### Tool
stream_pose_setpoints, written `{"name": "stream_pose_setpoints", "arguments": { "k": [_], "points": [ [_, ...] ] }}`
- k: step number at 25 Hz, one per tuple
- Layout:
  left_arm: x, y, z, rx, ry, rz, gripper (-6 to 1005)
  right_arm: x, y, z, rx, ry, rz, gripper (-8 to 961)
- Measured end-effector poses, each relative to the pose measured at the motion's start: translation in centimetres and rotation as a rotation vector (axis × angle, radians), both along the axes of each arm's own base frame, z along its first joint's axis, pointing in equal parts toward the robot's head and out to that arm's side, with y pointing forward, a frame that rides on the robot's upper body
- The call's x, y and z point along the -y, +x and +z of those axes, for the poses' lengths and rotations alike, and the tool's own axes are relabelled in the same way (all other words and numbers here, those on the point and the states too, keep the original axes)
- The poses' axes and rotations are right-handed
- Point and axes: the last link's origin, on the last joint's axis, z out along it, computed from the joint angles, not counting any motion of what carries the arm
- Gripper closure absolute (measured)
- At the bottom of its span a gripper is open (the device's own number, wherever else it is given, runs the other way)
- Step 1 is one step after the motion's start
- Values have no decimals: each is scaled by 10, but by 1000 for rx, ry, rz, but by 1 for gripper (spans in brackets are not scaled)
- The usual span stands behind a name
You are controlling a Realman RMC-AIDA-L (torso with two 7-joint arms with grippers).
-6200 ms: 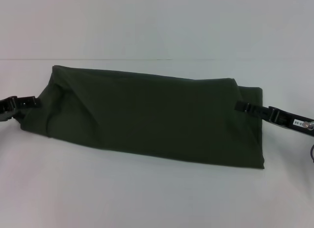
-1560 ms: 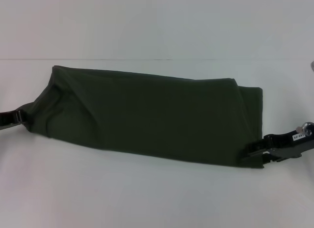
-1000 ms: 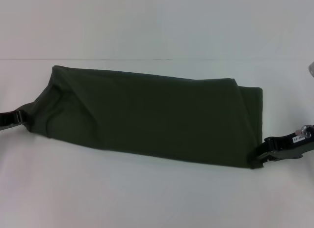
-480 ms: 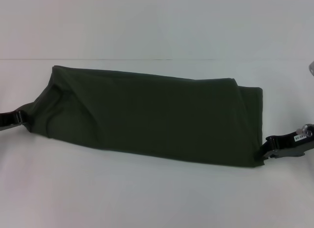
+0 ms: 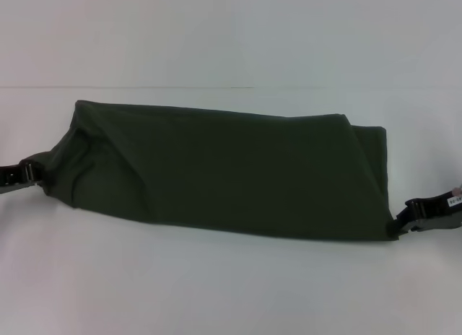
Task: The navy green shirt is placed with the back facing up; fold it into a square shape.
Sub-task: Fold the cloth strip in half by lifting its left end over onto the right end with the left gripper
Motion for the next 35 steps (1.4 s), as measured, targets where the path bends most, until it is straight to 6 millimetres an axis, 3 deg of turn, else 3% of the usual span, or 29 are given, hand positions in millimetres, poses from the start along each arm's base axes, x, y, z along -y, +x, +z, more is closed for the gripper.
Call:
{"name": "stream_pose_setpoints", "arguments": {
  "k": [8,15,35],
  "points": [
    [13,4,8,82,-55,-10,994,8,14,16,10,-8,-13,950],
    [35,4,8,163,-149,2,993,22,29,32,11,-41,-22,950],
    [89,2,1,263,-402,32,990,41,45,54,121,-143,-26,949]
  ]
}}
